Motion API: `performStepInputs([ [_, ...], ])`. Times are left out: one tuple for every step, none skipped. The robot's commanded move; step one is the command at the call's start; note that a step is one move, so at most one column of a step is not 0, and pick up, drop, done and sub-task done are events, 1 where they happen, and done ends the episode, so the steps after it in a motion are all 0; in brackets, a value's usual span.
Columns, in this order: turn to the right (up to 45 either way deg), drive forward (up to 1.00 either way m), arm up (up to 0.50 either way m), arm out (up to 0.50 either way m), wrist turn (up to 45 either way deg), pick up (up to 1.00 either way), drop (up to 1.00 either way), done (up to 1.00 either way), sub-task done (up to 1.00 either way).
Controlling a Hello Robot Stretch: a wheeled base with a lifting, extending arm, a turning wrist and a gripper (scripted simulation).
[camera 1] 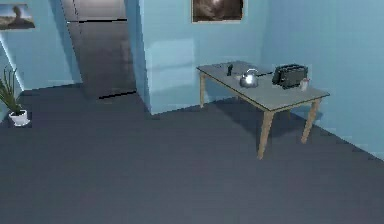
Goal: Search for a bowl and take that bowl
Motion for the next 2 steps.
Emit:
performStepInputs([
  [42.0,0.00,0.00,0.00,0.0,0.00,0.00,0.00,0.00],
  [0.0,0.50,0.00,0.00,0.0,0.00,0.00,0.00,0.00],
])
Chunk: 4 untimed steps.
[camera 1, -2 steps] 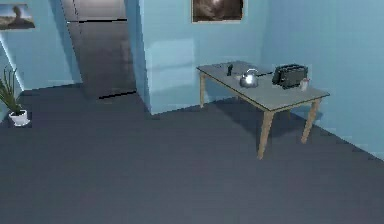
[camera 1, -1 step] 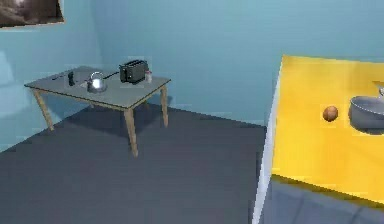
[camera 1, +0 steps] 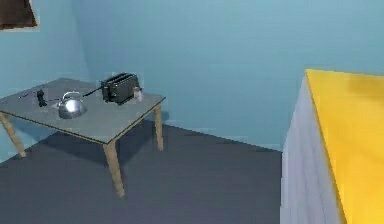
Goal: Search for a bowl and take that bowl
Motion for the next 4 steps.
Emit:
performStepInputs([
  [12.0,0.00,0.00,0.00,0.0,0.00,0.00,0.00,0.00],
  [0.0,0.65,0.00,0.00,0.0,0.00,0.00,0.00,0.00],
  [0.0,0.00,0.50,0.00,0.0,0.00,0.00,0.00,0.00],
  [0.0,0.00,0.38,0.00,0.0,0.00,0.00,0.00,0.00],
])
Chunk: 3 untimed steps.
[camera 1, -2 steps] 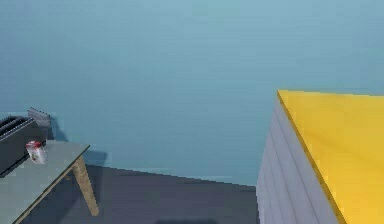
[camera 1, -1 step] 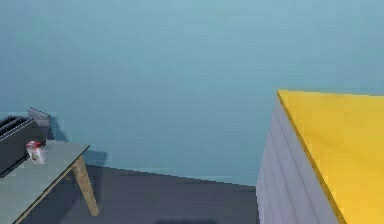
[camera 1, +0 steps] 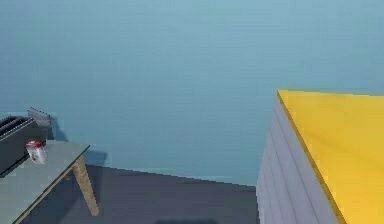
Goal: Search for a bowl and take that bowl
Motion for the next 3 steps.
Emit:
performStepInputs([
  [0.0,0.00,0.00,0.30,0.0,0.00,0.00,0.00,0.00],
  [0.0,0.00,0.00,0.00,45.0,0.00,0.00,0.00,0.00],
  [0.0,0.00,0.00,0.00,45.0,0.00,0.00,0.00,0.00],
])
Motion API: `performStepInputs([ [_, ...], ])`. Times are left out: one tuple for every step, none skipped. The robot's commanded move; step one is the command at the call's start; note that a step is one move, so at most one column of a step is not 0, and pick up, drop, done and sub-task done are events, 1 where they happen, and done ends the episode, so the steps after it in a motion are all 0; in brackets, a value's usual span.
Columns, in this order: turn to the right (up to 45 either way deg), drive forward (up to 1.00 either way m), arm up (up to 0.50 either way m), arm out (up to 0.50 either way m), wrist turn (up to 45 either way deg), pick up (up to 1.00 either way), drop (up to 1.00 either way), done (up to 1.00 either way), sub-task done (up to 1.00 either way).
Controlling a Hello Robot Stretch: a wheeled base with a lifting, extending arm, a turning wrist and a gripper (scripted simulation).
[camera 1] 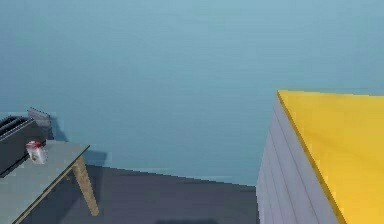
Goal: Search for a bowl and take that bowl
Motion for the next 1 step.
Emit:
performStepInputs([
  [0.0,0.00,0.00,0.00,45.0,0.00,0.00,0.00,0.00],
])
